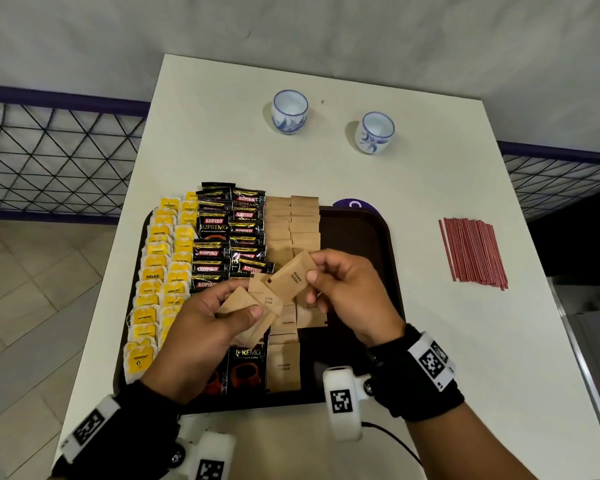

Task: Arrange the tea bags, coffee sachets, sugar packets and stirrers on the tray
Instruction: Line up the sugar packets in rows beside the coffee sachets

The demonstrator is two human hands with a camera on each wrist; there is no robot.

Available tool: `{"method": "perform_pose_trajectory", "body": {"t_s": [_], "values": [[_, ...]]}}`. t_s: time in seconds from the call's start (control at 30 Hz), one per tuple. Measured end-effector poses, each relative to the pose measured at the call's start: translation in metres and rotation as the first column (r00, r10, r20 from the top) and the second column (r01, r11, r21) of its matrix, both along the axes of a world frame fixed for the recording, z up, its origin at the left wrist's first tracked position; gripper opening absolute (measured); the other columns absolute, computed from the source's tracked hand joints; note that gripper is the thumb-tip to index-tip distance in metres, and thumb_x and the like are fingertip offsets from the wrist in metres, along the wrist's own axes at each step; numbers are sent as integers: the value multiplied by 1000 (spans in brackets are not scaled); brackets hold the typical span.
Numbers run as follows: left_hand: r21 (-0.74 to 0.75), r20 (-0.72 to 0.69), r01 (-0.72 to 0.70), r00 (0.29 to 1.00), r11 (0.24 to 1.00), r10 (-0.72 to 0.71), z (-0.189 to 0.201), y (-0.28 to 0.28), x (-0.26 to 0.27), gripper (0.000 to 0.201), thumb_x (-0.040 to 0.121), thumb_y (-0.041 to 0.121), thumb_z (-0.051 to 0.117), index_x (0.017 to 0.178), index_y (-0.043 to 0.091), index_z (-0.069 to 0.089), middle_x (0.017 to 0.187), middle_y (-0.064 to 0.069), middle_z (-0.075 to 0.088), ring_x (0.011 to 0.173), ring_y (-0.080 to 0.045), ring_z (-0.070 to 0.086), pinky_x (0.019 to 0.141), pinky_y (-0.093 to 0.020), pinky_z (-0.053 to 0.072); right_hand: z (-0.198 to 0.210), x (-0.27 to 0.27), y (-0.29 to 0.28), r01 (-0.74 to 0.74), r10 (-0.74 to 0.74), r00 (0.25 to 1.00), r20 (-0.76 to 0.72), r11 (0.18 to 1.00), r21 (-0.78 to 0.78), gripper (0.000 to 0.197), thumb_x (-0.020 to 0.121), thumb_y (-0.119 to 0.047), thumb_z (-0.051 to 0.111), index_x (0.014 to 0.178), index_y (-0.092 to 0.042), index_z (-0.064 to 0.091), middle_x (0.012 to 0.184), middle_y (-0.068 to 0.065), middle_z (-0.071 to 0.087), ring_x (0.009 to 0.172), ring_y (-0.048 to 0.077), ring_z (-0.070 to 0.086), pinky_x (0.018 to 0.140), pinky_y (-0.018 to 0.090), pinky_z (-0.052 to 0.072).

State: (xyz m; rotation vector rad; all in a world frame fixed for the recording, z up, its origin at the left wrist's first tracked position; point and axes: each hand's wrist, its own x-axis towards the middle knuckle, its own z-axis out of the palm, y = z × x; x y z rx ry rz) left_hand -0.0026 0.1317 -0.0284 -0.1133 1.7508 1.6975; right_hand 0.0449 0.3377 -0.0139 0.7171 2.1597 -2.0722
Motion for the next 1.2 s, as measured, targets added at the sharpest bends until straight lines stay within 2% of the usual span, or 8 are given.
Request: {"method": "perform_pose_trajectory", "body": {"t_s": [0.1, 0.2, 0.3, 0.5, 0.67, 0.83, 0.97, 1.2], "values": [[3, -2, -24, 1000, 1000, 24, 1, -3, -2, 35, 89, -4, 68, 110, 24, 72, 99, -1, 79, 87, -18, 75, 65, -31, 59, 1, 6, 15, 81, -81, 997, -10, 997, -1, 17, 93, 6, 60, 104, -3, 69, 79, 21, 69, 56, 18, 59, 46, 23, 44], [-3, -11, -35, 999, 999, 35, 3, -8, -4, 36, 88, -3, 69, 109, 25, 73, 98, -1, 80, 86, -19, 76, 69, -32, 57, 2, 15, 32, 108, -110, 994, 27, 993, 52, 6, 88, 3, 69, 92, -2, 68, 72, 13, 71, 57, 21, 60, 46, 24, 46], [-4, -12, -41, 999, 999, 41, 3, -10, -4, 36, 88, -4, 68, 109, 26, 72, 98, 0, 80, 84, -18, 77, 67, -30, 58, -1, 24, 43, 44, -57, 990, 125, 993, 108, 4, 87, 1, 71, 86, -2, 72, 72, 21, 70, 60, 22, 62, 47, 24, 47], [-18, 19, -44, 999, 999, 44, 0, -10, -1, 38, 87, -3, 69, 115, 23, 71, 101, -3, 79, 89, -22, 76, 74, -35, 57, -12, 26, 45, -93, 54, 955, 290, 988, 123, 2, 87, 0, 71, 87, -1, 73, 72, 23, 70, 58, 18, 61, 47, 22, 47], [-23, 22, -52, 998, 998, 52, 1, -11, 0, 38, 87, -3, 69, 114, 23, 71, 101, -3, 79, 88, -22, 77, 73, -36, 57, -21, 24, 37, -201, 143, 927, 345, 970, 137, 3, 89, 1, 69, 90, 0, 72, 64, 9, 67, 55, 13, 63, 49, 21, 50], [-33, 9, -49, 999, 998, 49, 0, -13, 0, 36, 87, -3, 69, 114, 22, 71, 100, -3, 80, 88, -22, 77, 70, -32, 58, -27, 18, 33, -254, 165, 913, 372, 945, 204, 5, 90, -1, 67, 89, -3, 72, 62, 6, 65, 53, 10, 61, 49, 20, 49], [-29, 17, -47, 999, 998, 47, 0, -12, 0, 37, 87, -3, 69, 111, 25, 72, 100, -2, 80, 87, -20, 77, 70, -31, 57, -31, 16, 31, -268, 161, 911, 380, 931, 249, 5, 90, -3, 68, 87, -6, 72, 62, 5, 65, 54, 10, 61, 51, 22, 50], [-17, 19, -33, 999, 999, 33, -1, -11, 1, 37, 88, -3, 69, 117, 20, 71, 104, -5, 79, 93, -26, 76, 79, -39, 58, -33, 15, 31, -216, 112, 929, 352, 938, 270, 9, 88, -1, 67, 83, -8, 69, 64, 1, 67, 55, 12, 63, 49, 24, 49]]}}
